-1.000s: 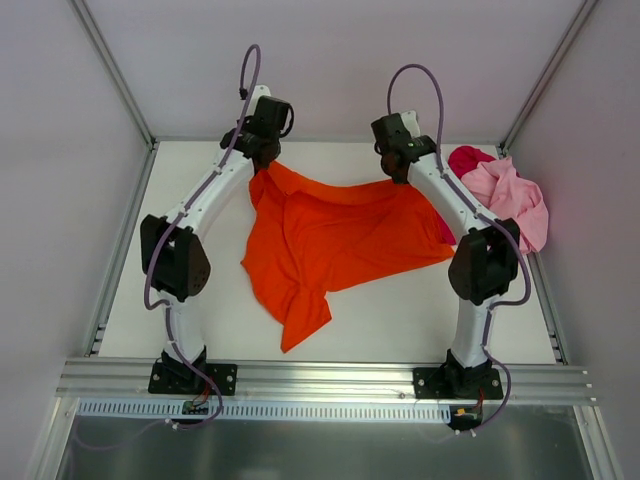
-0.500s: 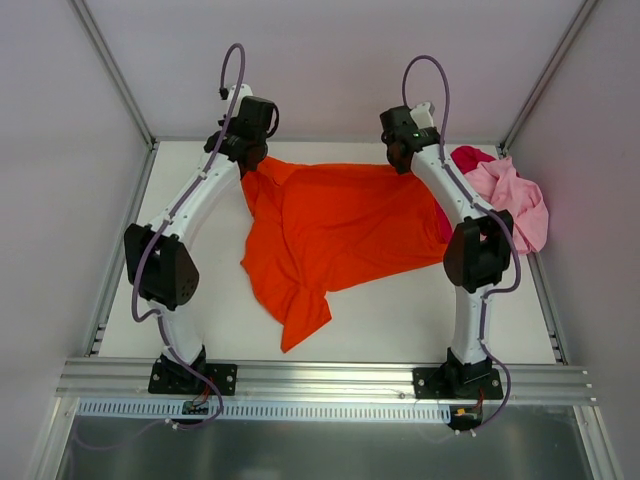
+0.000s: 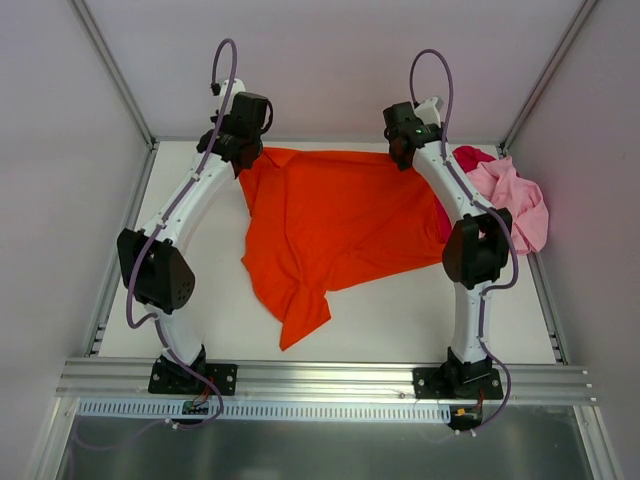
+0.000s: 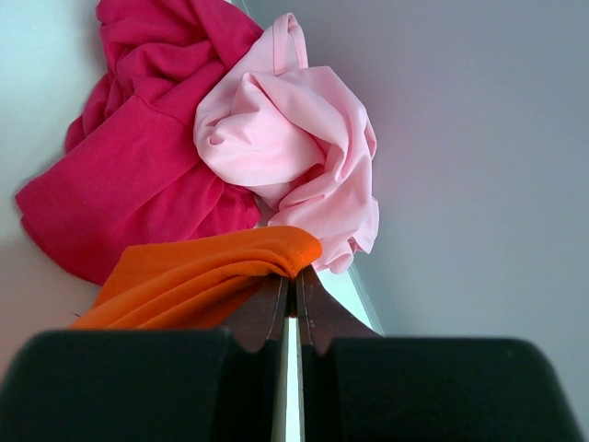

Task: Fold and stack the t-shirts
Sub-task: Fold the flattened tshirt in 1/3 of the way

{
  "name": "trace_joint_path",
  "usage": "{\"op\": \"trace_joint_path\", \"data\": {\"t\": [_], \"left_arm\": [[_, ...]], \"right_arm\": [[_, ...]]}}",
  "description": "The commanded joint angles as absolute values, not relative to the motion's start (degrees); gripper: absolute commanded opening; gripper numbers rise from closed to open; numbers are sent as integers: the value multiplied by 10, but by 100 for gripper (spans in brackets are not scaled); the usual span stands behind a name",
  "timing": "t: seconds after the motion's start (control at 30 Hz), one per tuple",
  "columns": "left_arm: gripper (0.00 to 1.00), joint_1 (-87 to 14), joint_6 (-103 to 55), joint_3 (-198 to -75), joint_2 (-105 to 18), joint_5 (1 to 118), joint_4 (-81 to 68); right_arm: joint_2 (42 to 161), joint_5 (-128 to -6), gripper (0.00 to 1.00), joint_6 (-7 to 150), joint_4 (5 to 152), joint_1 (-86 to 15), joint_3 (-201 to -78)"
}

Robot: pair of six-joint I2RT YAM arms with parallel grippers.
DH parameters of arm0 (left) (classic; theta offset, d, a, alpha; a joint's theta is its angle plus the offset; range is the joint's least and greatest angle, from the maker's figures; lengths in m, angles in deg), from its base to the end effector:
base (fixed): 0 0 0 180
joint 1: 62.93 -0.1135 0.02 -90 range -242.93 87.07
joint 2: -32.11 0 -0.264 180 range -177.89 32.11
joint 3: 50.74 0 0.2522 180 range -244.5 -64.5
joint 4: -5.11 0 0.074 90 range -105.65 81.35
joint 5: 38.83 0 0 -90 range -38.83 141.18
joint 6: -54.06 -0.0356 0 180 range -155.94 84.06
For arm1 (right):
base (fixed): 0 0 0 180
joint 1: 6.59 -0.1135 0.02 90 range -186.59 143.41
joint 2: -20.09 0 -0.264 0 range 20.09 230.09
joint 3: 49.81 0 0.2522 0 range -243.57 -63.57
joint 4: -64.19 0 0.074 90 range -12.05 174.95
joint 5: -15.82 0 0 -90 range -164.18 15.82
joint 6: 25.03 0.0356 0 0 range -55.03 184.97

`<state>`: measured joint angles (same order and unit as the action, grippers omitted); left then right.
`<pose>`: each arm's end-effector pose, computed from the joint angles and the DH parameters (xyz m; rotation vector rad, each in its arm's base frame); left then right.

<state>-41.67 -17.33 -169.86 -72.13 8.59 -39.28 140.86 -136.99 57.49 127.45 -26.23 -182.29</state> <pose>0.3963 -0.1284 0.3848 -0.3890 1.9163 0.3195 0.4421 0.1242 0.3208 -0.0579 2.1527 -1.2009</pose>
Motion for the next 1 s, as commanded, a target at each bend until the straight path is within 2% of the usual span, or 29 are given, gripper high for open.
{"op": "trace_joint_path", "data": {"t": [0.0,0.33,0.63,0.77,0.97], "left_arm": [[0,-435,-200,-1731,-699,43,-369],[0,-444,-202,-1812,-748,69,-369],[0,-444,-135,-1818,-801,120,-413],[0,-443,-117,-1797,-800,137,-426],[0,-422,-109,-1725,-751,167,-423]], "right_arm": [[1412,-1430,1,588,1266,-248,-1849],[1409,-1417,1,574,1216,-237,-1883],[1374,-1377,1,574,1160,-236,-1822],[1351,-1360,1,572,1145,-235,-1767],[1342,-1271,1,616,1214,-236,-1740]]}}
